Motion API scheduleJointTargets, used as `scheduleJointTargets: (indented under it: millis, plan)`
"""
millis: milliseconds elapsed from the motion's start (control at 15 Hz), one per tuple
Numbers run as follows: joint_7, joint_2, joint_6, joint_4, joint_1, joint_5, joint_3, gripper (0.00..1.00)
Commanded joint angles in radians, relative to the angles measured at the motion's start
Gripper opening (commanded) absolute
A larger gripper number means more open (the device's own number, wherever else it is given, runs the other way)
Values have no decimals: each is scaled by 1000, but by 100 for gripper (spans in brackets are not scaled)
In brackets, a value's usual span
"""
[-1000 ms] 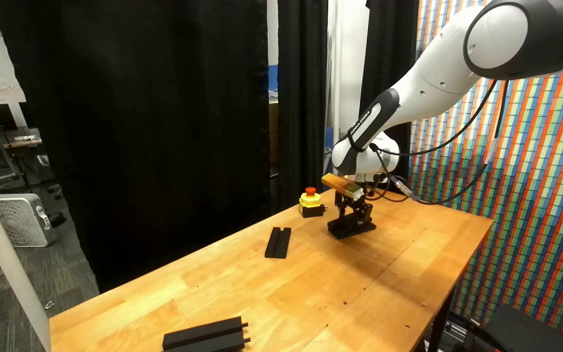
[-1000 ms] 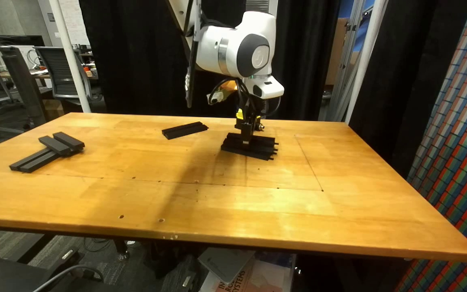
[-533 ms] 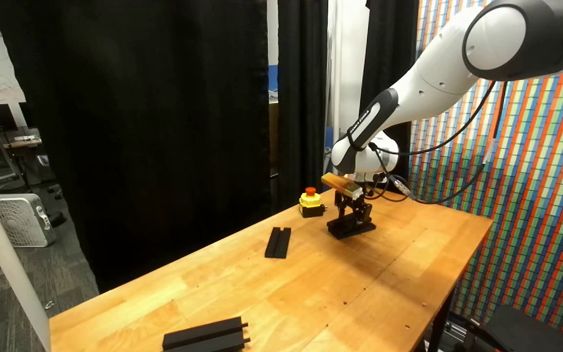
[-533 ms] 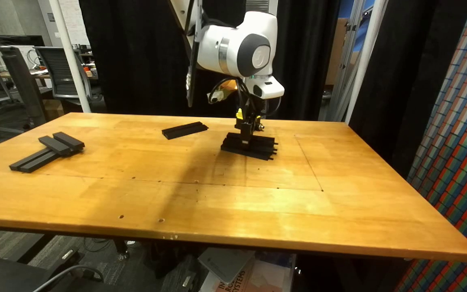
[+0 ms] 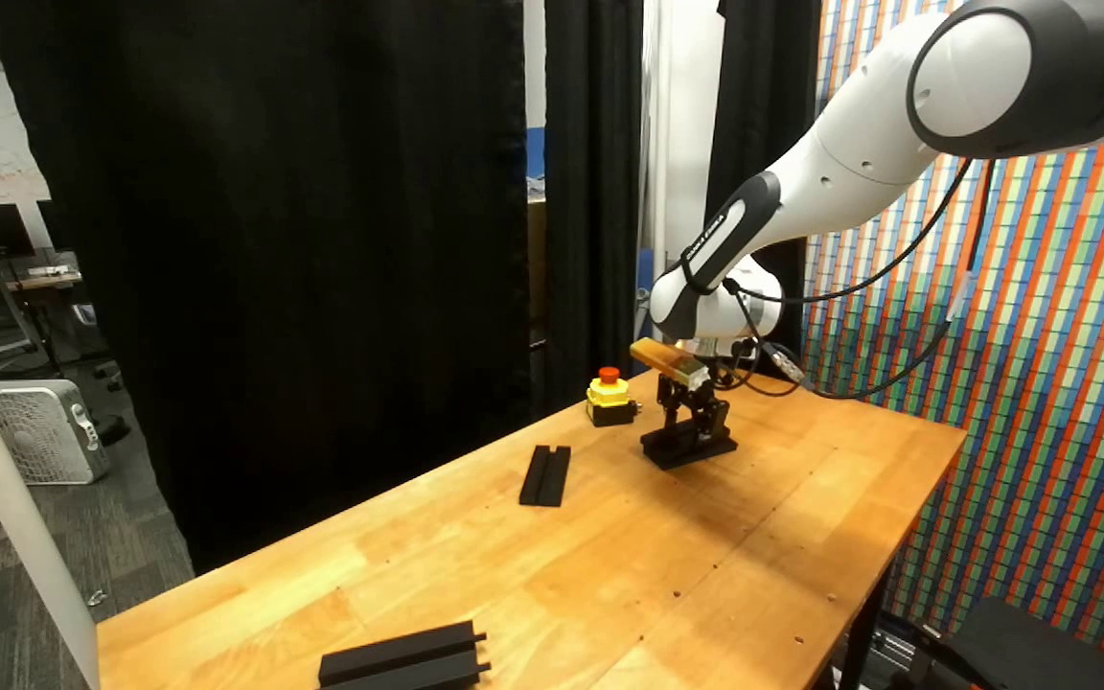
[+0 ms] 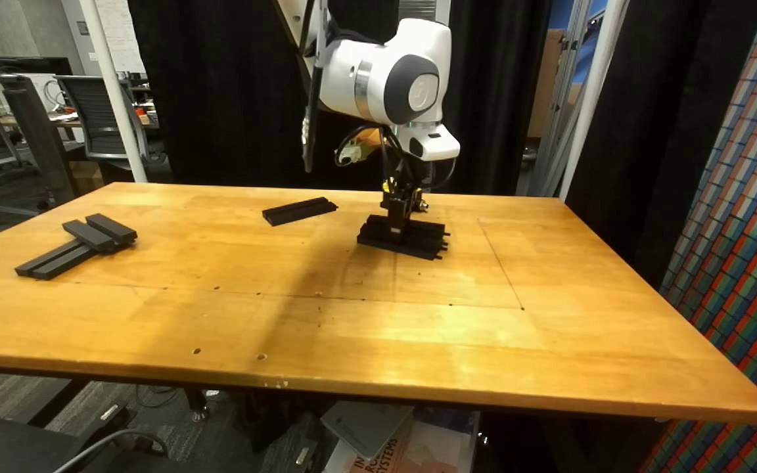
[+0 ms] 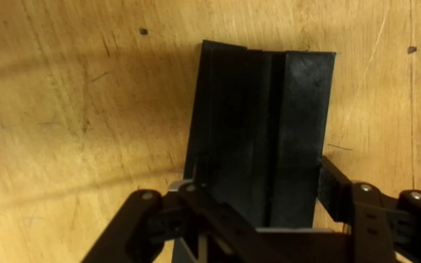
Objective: Stack the black pieces together
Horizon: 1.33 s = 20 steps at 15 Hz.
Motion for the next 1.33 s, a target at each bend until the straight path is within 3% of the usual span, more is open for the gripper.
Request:
scheduleJointTargets:
  millis: [0,1267]
  plan:
    - [60,-15,-10,-15,23,19,-24,47]
    - [159,-29,-5,-54,23,26,-16,47]
